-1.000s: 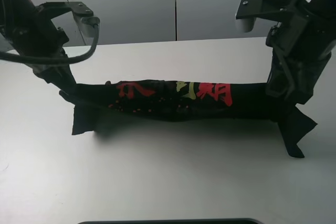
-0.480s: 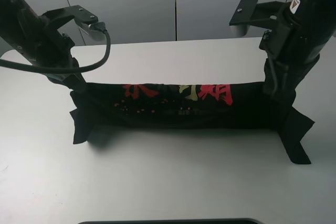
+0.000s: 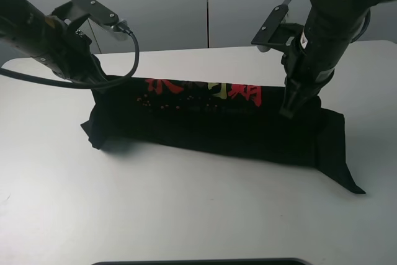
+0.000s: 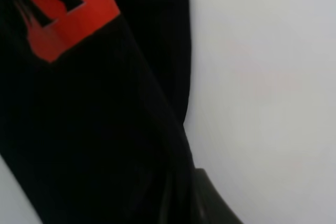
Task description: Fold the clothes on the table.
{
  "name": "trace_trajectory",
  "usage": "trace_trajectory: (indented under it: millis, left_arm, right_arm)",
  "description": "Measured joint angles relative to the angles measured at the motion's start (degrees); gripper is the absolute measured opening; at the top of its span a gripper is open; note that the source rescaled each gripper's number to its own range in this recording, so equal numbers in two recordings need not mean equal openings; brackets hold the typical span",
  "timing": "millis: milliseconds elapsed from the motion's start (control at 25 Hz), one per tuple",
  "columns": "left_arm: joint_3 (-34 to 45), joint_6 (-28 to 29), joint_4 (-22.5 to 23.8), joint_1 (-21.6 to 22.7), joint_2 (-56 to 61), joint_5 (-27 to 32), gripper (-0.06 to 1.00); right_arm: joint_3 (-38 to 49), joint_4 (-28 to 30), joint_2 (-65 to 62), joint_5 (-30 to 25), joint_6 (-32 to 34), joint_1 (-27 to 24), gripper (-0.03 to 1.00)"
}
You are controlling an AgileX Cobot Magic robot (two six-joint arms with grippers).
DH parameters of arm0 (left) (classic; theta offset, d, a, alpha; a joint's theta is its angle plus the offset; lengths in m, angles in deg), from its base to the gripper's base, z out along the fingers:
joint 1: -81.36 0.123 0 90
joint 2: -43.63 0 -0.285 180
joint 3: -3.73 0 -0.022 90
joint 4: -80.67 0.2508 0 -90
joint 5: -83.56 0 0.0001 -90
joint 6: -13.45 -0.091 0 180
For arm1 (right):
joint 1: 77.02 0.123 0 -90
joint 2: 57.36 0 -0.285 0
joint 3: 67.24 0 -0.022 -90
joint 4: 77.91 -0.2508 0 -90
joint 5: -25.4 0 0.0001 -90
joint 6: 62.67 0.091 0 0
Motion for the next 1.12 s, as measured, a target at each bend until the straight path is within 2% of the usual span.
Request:
trace_trajectory:
  millis: [160,240,320,440,520,560,680,720,840,960,1120]
  left_arm:
    - [0.0,0.2,0.2,0.0,-4.1,-5.0,0.0]
    - [0.0,0.5,0.2,0.0,-6.3,-9.0,0.0]
    - [0.0,1.1,0.2,0.0,-7.6,-12.7,0.01]
    - [0.0,2.1,0.2,0.0,-8.4,-17.2,0.11]
    - [0.0,3.6,0.2,0.0,-8.4,-18.8,0.29]
    - [0.0,4.5,0.2,0.0,-8.4,-19.0,0.43]
    - [0.0,11.1,0.2,0.0,-8.4,-19.2,0.89]
    - [0.0,13.5,0.2,0.0,-8.4,-18.8,0.94]
    - [0.0,18.9,-0.1,0.0,-8.4,-14.8,0.99]
    - [-1.6,22.8,-0.4,0.0,-8.5,-6.9,0.99]
    - [-4.3,25.2,-0.5,0.0,-8.5,1.7,0.99]
  right_arm:
    - [2.6,8.8,1.1,6.9,9.5,0.0,0.0]
    - [3.4,13.2,1.3,8.8,15.2,0.0,0.0]
    - [3.6,15.8,1.9,9.3,18.0,0.0,0.0]
    - [3.9,17.2,3.1,10.1,20.9,0.0,0.01]
    - [3.9,17.4,3.4,10.9,23.4,-0.1,0.12]
    - [3.9,17.6,3.5,11.1,24.1,-0.2,0.26]
    - [3.9,18.5,3.5,11.1,28.0,-0.5,0.86]
    - [3.9,18.8,3.5,10.9,29.5,-0.5,0.94]
    - [3.9,19.1,3.5,8.4,34.9,-0.5,0.99]
    - [2.9,17.2,3.5,5.6,37.1,-0.6,1.0]
    - [0.6,6.0,3.5,3.3,35.2,-3.3,1.0]
